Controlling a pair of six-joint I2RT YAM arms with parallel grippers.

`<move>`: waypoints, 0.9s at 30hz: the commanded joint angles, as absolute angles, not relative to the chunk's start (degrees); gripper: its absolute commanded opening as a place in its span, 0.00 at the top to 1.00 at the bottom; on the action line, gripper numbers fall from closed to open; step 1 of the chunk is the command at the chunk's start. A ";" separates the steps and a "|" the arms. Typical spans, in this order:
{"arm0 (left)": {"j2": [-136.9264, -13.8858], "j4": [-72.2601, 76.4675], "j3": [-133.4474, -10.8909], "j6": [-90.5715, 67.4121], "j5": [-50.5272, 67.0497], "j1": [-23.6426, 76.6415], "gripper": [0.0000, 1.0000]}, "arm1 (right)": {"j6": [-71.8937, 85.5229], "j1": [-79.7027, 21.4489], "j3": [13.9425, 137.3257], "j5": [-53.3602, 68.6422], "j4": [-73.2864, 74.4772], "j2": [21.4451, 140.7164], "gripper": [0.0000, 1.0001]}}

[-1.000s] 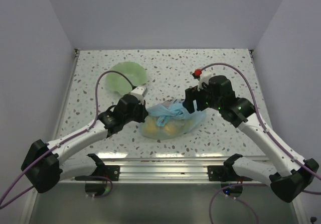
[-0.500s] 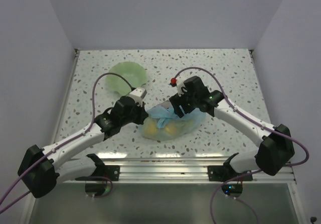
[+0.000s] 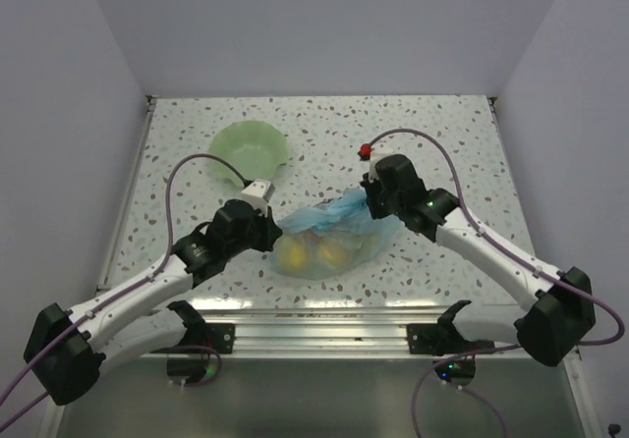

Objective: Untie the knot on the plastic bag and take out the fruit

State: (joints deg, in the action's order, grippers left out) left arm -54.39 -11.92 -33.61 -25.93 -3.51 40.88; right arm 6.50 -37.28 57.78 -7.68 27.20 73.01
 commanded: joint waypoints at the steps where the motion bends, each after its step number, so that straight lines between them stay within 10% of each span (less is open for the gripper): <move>1: -54.57 -13.88 -33.05 -29.17 -9.57 40.34 1.00 | 17.80 -32.90 56.96 -20.73 26.54 65.67 1.00; 12: -71.00 -3.52 -44.90 -34.10 -5.72 34.81 0.99 | 30.59 -23.55 48.26 -15.14 26.20 51.68 1.00; 20: -71.20 -5.79 -53.78 -35.33 -2.44 37.51 0.08 | 22.07 -23.64 49.04 -4.57 26.45 49.05 1.00; 27: -73.90 -12.74 -60.55 -32.95 -18.88 50.79 0.00 | 18.90 -23.73 52.64 -3.87 30.32 47.81 1.00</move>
